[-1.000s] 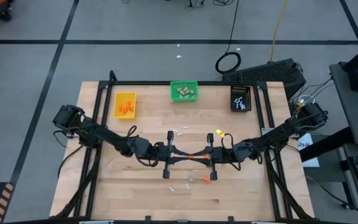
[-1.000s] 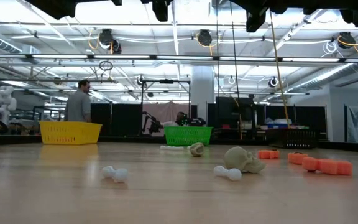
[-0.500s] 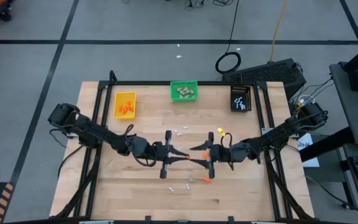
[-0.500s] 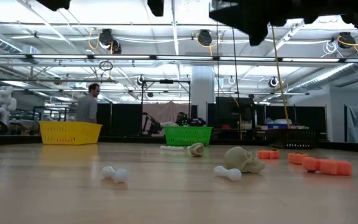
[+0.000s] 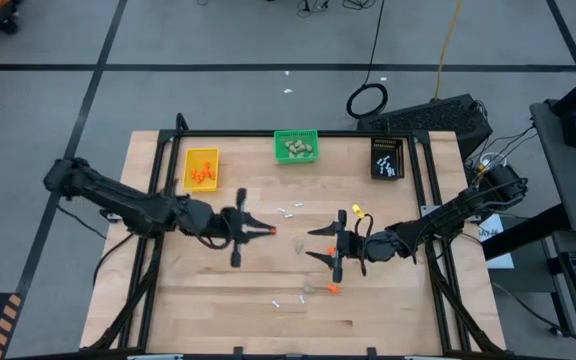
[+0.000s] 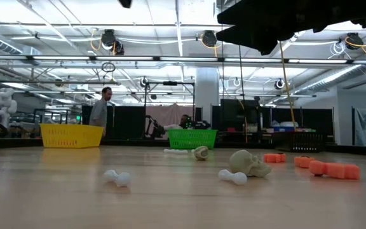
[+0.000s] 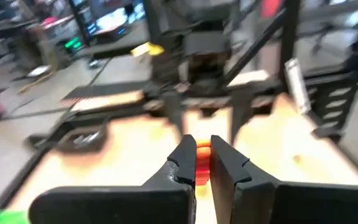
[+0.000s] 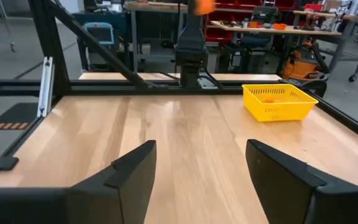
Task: Sort Halloween decoration
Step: Put the orange skeleton toy into the yellow bin
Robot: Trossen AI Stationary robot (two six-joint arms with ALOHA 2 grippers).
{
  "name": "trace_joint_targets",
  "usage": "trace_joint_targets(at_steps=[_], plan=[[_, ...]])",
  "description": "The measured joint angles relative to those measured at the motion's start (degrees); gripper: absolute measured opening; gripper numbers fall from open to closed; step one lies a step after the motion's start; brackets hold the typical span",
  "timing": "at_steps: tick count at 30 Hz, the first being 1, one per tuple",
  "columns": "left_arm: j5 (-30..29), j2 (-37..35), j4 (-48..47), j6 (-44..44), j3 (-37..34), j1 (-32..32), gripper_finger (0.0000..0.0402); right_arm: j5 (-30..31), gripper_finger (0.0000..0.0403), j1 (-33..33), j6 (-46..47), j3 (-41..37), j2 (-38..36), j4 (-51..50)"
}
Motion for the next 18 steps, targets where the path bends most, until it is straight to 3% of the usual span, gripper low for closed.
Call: trace_joint_targets(at_steps=[7, 18], plan=[[-7.8, -12.48, -16.51, -1.39, 0.0, 2.88, 0.0015, -0.02, 0.0231, 0.0, -0.09, 0.0, 0.0, -0.13], [-8.14, -25.96, -36.7, -4.5, 0.0, 16.61, 0.0015, -0.04, 0.0231, -0.09, -0.56, 0.0, 0.0, -0.04]])
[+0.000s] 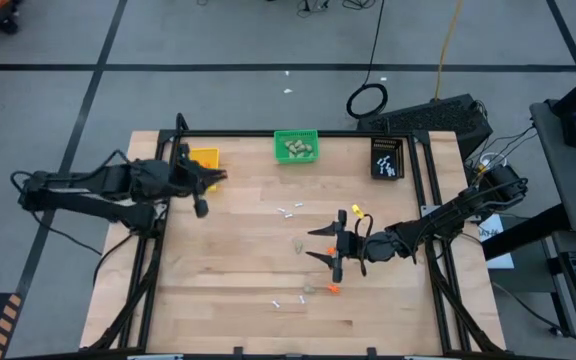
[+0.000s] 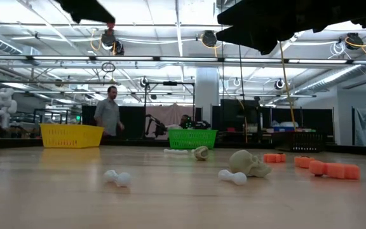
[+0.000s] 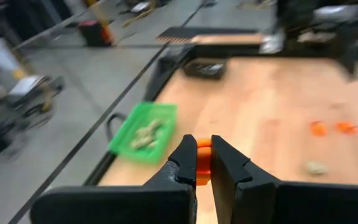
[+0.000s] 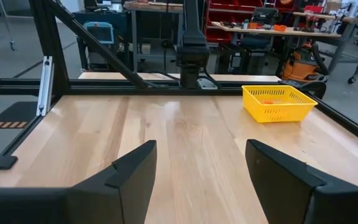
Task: Sort Halloween decoration
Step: Put the orange skeleton toy into the yellow bin
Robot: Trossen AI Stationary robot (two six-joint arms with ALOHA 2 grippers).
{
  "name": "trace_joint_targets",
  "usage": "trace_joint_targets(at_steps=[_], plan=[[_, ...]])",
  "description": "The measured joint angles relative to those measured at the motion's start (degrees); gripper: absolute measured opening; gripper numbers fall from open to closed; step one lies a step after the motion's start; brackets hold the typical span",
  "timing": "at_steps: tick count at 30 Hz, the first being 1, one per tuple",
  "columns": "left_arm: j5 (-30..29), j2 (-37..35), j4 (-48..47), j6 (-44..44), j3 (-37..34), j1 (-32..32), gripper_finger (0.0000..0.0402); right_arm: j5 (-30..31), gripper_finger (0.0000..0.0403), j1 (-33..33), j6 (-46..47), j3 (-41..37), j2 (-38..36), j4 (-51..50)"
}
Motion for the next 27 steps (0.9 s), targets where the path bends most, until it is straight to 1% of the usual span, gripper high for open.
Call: trace_joint_targets(at_steps=[4, 8, 10, 16, 21, 25, 27], plan=[[0.0, -0.57, -3.98, -0.88, 0.0, 6.93, 0.0015, 0.0, 0.0231, -0.09, -0.1, 0.0, 0.0, -0.02], [0.99, 0.69, -7.22, -1.47, 0.0, 14.19, 0.0015, 0.0, 0.0231, -0.09, -0.1, 0.0, 0.0, -0.04], [2.71, 1.71, -9.07, -1.45, 0.0, 17.74, 0.0015, -0.02, 0.0231, -0.09, 0.0, 0.0, 0.0, -0.06], [11.11, 5.07, -12.8, -1.46, 0.0, 27.63, 0.0015, -0.2, 0.0231, -0.09, 1.1, 0.0, 0.0, -2.69], [13.9, 9.35, -15.99, -1.39, 0.0, 34.9, 0.0015, -0.2, 0.0231, -0.09, 2.02, 0.0, 0.02, -3.54], [16.77, 13.12, -17.4, 0.0, 0.0, 39.18, 0.0015, -0.2, 0.0231, -0.09, 2.02, 0.0, 0.02, -3.58], [17.22, 15.24, -18.48, 0.21, 0.0, 40.9, 0.0015, -0.2, 0.0231, -0.09, 2.02, 0.0, 0.02, -3.61]])
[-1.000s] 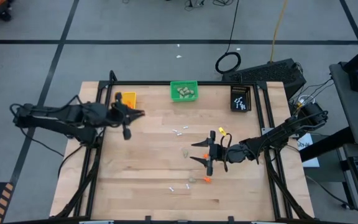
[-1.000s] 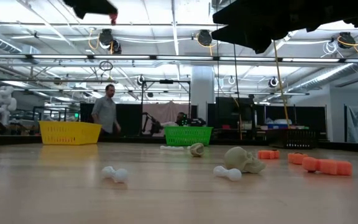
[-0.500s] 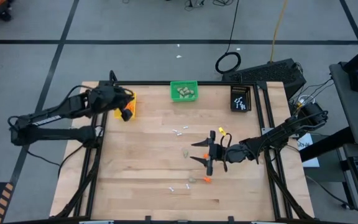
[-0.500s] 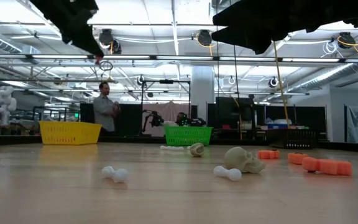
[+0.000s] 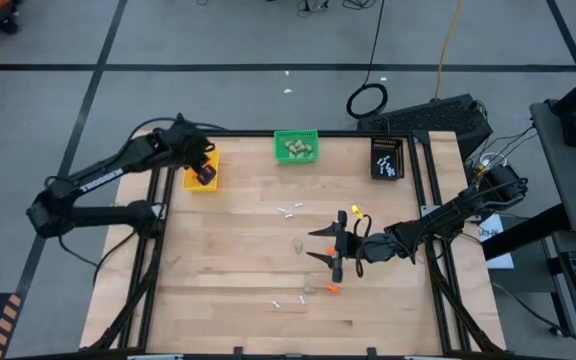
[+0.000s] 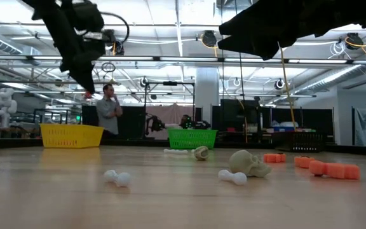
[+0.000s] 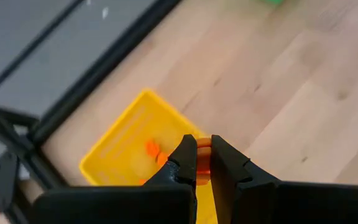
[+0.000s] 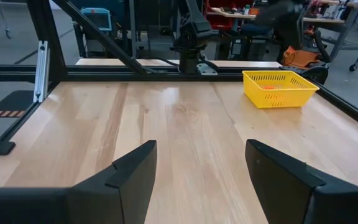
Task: Sort Halloween decoration
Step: Put the orange skeleton toy into the yellow bin
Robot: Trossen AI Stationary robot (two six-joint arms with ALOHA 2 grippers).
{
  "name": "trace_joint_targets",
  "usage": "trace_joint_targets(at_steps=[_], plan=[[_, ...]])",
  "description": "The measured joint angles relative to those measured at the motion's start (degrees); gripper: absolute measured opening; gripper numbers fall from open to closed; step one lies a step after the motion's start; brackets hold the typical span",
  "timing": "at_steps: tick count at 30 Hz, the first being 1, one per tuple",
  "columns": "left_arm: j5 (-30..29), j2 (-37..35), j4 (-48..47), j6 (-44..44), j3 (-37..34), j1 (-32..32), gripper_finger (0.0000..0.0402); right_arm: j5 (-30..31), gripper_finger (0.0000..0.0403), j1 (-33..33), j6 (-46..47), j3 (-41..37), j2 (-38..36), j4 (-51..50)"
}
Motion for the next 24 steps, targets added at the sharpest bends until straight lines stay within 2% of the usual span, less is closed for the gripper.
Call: trace_joint_targets(at_steps=[7, 15, 24], plan=[[1.42, 7.74, -4.3, 1.57, 0.0, 3.92, 0.0015, -0.01, 0.0231, 0.0, 0.02, 0.0, 0.0, -0.02], [1.31, 14.62, -4.04, 1.79, 0.0, 4.55, 0.0015, -0.02, 0.0231, 0.0, 0.02, 0.0, 0.0, -0.04], [-0.69, 18.04, -0.46, 1.77, 0.0, 4.51, 0.0015, -0.02, 0.0231, 0.0, 0.03, 0.0, 0.0, -0.07]])
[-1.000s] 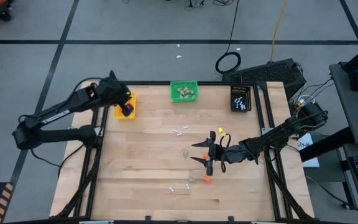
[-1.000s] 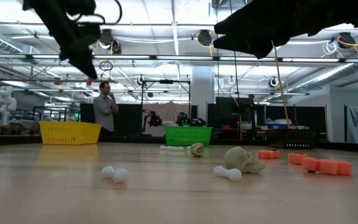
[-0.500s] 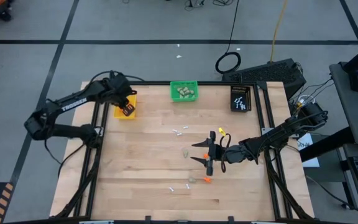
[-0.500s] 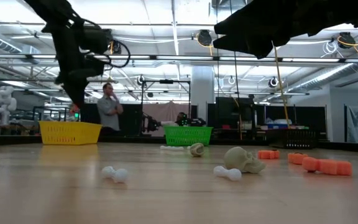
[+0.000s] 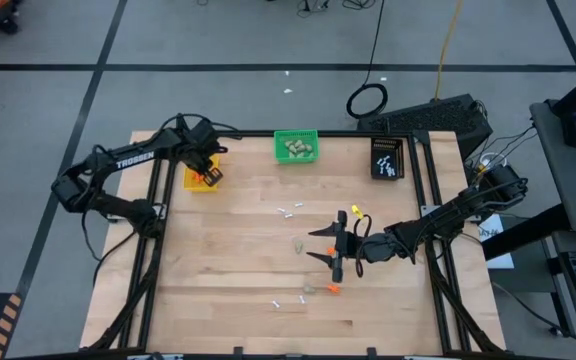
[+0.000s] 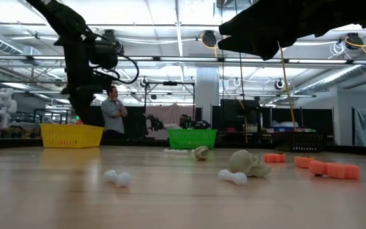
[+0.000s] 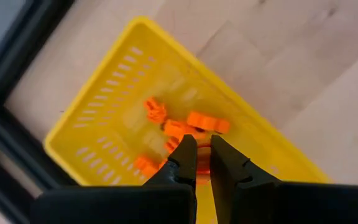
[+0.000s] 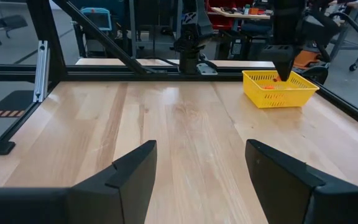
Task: Sort Halloween decoration
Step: Put the orange skeleton toy into the yellow bin, then put the gray skull toy into the green bin
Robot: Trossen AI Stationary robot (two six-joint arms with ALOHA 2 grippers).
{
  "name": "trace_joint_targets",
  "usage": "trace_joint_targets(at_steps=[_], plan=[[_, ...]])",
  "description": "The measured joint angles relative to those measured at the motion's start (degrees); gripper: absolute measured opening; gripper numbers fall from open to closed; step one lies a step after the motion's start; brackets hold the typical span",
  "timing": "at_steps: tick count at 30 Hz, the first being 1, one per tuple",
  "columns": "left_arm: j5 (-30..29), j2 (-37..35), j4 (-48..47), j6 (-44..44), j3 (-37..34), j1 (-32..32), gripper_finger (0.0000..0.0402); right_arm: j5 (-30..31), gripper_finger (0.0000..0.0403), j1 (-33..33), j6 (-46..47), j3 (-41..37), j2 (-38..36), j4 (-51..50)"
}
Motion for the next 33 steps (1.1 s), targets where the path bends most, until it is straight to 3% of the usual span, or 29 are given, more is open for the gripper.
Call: trace_joint_targets(at_steps=[10, 22, 33], plan=[[-2.54, 0.02, 3.22, -0.4, -2.08, 0.0, 0.0019, 0.0, 0.0231, 0.0, 0.02, 0.0, 0.0, 0.0], [-3.16, 0.02, 4.63, -1.24, -2.73, 0.0, 0.0087, 0.0, 0.0231, -0.02, 0.02, 0.0, 0.0, 0.0], [-3.18, -0.34, 3.54, -1.88, -1.48, -0.28, 0.0091, 0.0, 0.0231, -0.01, 0.0, 0.0, 0.0, -0.72]])
